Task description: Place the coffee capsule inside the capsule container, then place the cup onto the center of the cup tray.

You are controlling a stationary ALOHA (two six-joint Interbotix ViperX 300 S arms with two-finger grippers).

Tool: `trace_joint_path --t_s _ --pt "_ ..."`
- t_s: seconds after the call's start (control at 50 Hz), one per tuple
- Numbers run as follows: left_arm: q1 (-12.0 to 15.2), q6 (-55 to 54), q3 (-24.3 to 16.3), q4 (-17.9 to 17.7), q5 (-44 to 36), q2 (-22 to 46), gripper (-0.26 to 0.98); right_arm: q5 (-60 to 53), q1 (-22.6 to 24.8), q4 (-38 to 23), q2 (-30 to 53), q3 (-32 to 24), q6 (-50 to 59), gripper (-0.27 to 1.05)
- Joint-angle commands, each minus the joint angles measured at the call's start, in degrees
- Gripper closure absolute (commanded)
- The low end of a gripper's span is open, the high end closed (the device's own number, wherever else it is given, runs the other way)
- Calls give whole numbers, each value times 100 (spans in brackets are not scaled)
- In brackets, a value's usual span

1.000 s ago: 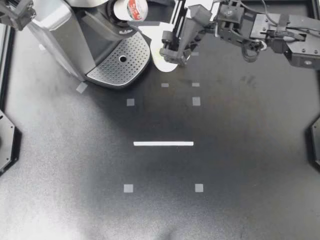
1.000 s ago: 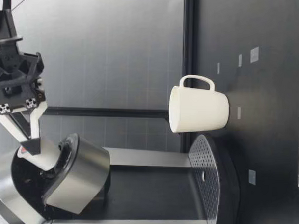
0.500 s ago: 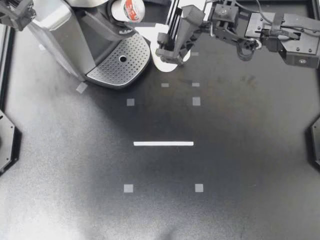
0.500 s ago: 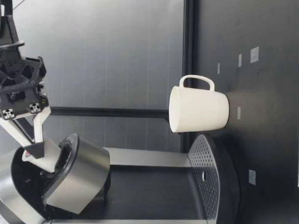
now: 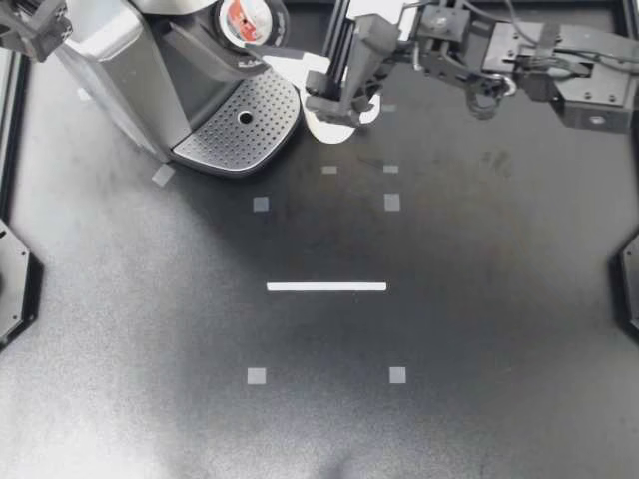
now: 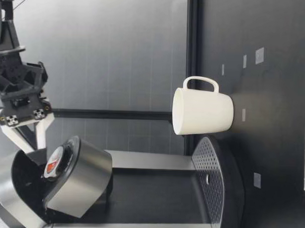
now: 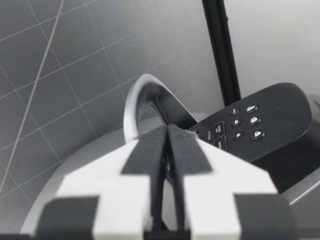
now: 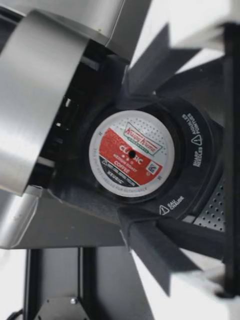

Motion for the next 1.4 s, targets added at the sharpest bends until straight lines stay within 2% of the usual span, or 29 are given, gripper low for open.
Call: trace_joint_path --t_s 0.0,0.26,0.5,0.56,0.82,0.92,1.14,1.38 --pt "9 -9 -70 44 9 -18 62 -62 -26 -9 -123 -141 -9 -2" --pt "9 -35 -62 132 202 -62 62 -123 158 0 -606 237 53 -2" --pt "18 -686 62 896 888 -185 62 -255 703 193 -1406 1011 202 3" --pt "123 -826 132 984 905 -185 62 -404 861 211 -1608 1266 281 7" --pt "932 -1310 448 984 457 -185 62 -1230 1090 220 -2206 2109 729 26" --pt "1125 -1494 527 984 211 -176 62 -1564 1081 220 -2364 2338 800 28" --pt "1318 -1670 492 976 -105 35 62 -1758 1081 220 -2426 2443 826 28" --pt "1318 -1705 448 817 -457 229 62 -1767 1081 220 -2435 2443 826 28"
